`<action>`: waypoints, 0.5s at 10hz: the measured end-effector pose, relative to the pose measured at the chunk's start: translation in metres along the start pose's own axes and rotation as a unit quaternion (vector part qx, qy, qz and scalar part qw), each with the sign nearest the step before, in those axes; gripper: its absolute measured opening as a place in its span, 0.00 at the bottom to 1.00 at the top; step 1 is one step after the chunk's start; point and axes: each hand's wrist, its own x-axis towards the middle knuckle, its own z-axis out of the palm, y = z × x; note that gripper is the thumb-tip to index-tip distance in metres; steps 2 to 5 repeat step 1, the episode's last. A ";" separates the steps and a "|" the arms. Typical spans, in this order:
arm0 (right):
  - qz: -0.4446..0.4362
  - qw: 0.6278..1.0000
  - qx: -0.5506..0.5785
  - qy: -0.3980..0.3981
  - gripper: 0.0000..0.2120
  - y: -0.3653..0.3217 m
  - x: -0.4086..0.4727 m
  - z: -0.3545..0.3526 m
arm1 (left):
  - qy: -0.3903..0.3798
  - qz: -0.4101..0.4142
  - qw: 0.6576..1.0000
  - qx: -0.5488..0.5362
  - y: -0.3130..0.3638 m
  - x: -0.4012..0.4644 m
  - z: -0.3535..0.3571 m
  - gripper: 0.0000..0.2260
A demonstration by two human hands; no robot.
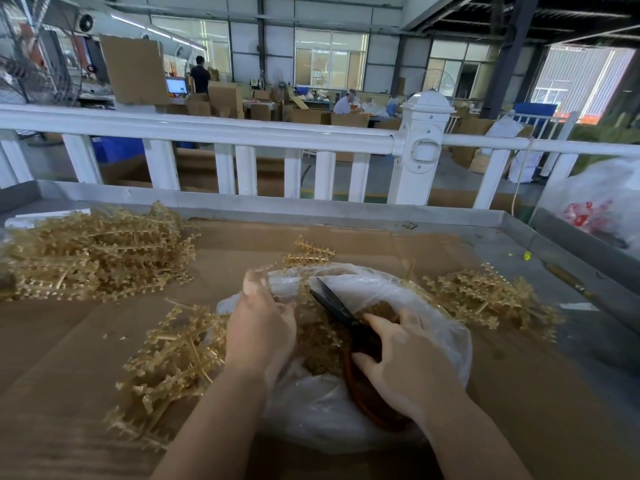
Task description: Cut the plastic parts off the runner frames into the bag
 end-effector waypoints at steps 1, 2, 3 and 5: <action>0.001 1.000 0.005 0.013 0.26 0.003 -0.002 -0.005 | -0.025 -0.019 0.998 0.062 0.006 -0.005 -0.009 0.37; 0.001 1.000 0.005 0.013 0.26 0.003 -0.002 -0.005 | -0.025 -0.019 0.998 0.062 0.006 -0.005 -0.009 0.37; 0.001 1.000 0.005 0.013 0.26 0.003 -0.002 -0.005 | -0.025 -0.019 0.998 0.062 0.006 -0.005 -0.009 0.37; 0.001 1.000 0.005 0.013 0.26 0.003 -0.002 -0.005 | -0.025 -0.019 0.998 0.062 0.006 -0.005 -0.009 0.37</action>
